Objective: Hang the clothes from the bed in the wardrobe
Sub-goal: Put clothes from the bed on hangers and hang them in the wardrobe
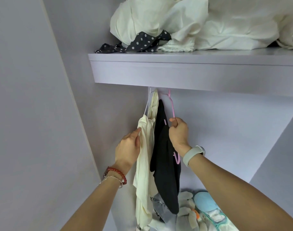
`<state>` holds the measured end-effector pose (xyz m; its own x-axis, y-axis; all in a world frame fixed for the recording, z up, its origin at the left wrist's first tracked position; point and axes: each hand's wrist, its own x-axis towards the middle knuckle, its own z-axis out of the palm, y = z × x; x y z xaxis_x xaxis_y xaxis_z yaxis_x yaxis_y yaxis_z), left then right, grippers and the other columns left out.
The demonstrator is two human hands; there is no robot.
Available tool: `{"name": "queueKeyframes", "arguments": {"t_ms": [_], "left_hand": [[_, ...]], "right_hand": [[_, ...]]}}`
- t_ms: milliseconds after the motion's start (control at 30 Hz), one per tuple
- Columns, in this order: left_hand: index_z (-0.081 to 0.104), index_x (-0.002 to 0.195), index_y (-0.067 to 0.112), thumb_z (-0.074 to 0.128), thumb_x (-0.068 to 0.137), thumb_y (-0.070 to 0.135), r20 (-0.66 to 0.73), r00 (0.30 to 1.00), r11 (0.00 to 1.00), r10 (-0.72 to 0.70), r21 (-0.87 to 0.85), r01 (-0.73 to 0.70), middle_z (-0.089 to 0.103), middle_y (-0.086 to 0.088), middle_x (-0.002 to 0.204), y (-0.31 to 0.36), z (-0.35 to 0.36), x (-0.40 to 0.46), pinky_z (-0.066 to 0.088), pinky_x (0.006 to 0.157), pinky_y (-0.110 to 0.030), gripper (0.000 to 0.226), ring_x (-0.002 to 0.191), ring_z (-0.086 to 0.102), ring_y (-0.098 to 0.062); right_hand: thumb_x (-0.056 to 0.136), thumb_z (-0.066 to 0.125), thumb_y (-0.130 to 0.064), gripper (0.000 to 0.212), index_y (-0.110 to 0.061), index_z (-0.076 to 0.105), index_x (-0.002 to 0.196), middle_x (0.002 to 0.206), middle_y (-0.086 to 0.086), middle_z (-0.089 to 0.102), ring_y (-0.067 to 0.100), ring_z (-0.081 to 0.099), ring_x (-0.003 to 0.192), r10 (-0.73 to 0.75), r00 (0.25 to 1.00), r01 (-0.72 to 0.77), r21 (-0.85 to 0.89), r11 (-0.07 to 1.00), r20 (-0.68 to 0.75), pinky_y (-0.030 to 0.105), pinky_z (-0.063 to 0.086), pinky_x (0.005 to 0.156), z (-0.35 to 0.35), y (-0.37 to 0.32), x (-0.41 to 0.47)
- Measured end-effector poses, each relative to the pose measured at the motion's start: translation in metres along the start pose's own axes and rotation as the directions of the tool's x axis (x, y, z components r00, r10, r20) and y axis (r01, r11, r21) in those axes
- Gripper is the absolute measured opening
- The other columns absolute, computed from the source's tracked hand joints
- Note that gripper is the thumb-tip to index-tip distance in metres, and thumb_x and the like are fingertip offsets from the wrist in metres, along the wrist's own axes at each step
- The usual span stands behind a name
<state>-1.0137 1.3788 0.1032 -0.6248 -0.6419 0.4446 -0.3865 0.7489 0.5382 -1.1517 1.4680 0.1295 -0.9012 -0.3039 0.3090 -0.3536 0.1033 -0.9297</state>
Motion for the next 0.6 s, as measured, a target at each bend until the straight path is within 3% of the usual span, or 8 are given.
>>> {"name": "queueKeyframes", "arguments": {"t_ms": [67,233,333,367,433,500,600], "left_hand": [[0.046,0.135,0.024,0.039,0.098,0.020,0.012,1.000,1.000,-0.016,-0.021,0.017,0.065,-0.007,0.107,0.001,0.000,0.000,0.049,0.078,-0.036,0.038,0.095,0.060,-0.027],[0.042,0.137,0.025,0.036,0.098,0.020,0.058,0.997,0.998,-0.050,-0.027,0.052,0.069,-0.009,0.092,0.004,-0.001,-0.001,0.050,0.076,-0.038,0.040,0.088,0.063,-0.027],[0.040,0.138,0.027,0.035,0.099,0.021,0.056,0.997,0.999,-0.046,-0.010,0.046,0.066,-0.010,0.084,0.006,-0.001,-0.004,0.049,0.070,-0.036,0.040,0.078,0.060,-0.027],[0.039,0.138,0.027,0.034,0.099,0.021,0.059,0.997,0.999,-0.045,-0.013,0.046,0.066,-0.011,0.083,0.007,-0.001,-0.005,0.049,0.069,-0.036,0.040,0.076,0.060,-0.027],[0.040,0.138,0.026,0.034,0.099,0.021,0.059,0.997,0.999,-0.039,-0.026,0.041,0.066,-0.011,0.082,0.007,-0.003,-0.007,0.049,0.069,-0.037,0.040,0.076,0.060,-0.028],[0.041,0.138,0.025,0.034,0.099,0.020,0.054,0.998,0.998,-0.035,-0.051,0.038,0.067,-0.011,0.083,0.008,-0.004,-0.007,0.050,0.070,-0.039,0.040,0.076,0.061,-0.029],[0.041,0.137,0.025,0.034,0.098,0.019,0.058,0.998,0.996,-0.030,-0.080,0.035,0.068,-0.011,0.081,0.011,-0.004,-0.010,0.050,0.069,-0.039,0.041,0.075,0.061,-0.030]], "right_hand": [[0.093,0.034,0.000,0.030,0.005,0.062,0.103,0.104,0.014,0.061,0.016,0.049,0.090,-0.025,0.999,0.026,0.021,0.999,-0.026,0.010,0.032,0.072,-0.008,0.000,0.002],[0.094,0.034,-0.002,0.028,0.003,0.061,0.103,0.095,0.006,0.056,0.016,0.049,0.089,-0.033,0.997,0.036,0.050,0.998,-0.072,0.015,0.035,0.076,-0.027,0.000,0.004],[0.094,0.036,-0.001,0.027,0.004,0.062,0.100,0.091,0.006,0.056,0.015,0.049,0.083,-0.041,0.993,0.050,0.076,0.996,-0.111,0.003,0.036,0.068,-0.038,0.009,-0.004],[0.093,0.037,0.000,0.026,0.004,0.063,0.096,0.086,0.009,0.058,0.014,0.049,0.075,-0.040,0.992,0.052,0.097,0.994,-0.123,0.000,0.035,0.061,-0.041,0.011,-0.008],[0.094,0.042,-0.004,0.027,-0.001,0.063,0.077,0.067,0.011,0.052,0.013,0.042,0.056,-0.026,0.992,0.043,0.135,0.990,-0.126,0.006,0.036,0.053,-0.048,0.013,-0.012],[0.094,0.044,-0.007,0.035,-0.015,0.054,0.061,0.056,0.000,0.041,0.009,0.037,0.048,0.000,0.991,0.020,0.149,0.989,-0.132,0.012,0.035,0.051,-0.054,0.011,-0.013],[0.094,0.039,-0.005,0.025,-0.008,0.063,0.087,0.068,-0.004,0.050,0.004,0.043,0.058,0.035,0.983,-0.007,0.150,0.989,-0.181,0.007,0.039,0.054,-0.066,0.005,-0.010]]}}
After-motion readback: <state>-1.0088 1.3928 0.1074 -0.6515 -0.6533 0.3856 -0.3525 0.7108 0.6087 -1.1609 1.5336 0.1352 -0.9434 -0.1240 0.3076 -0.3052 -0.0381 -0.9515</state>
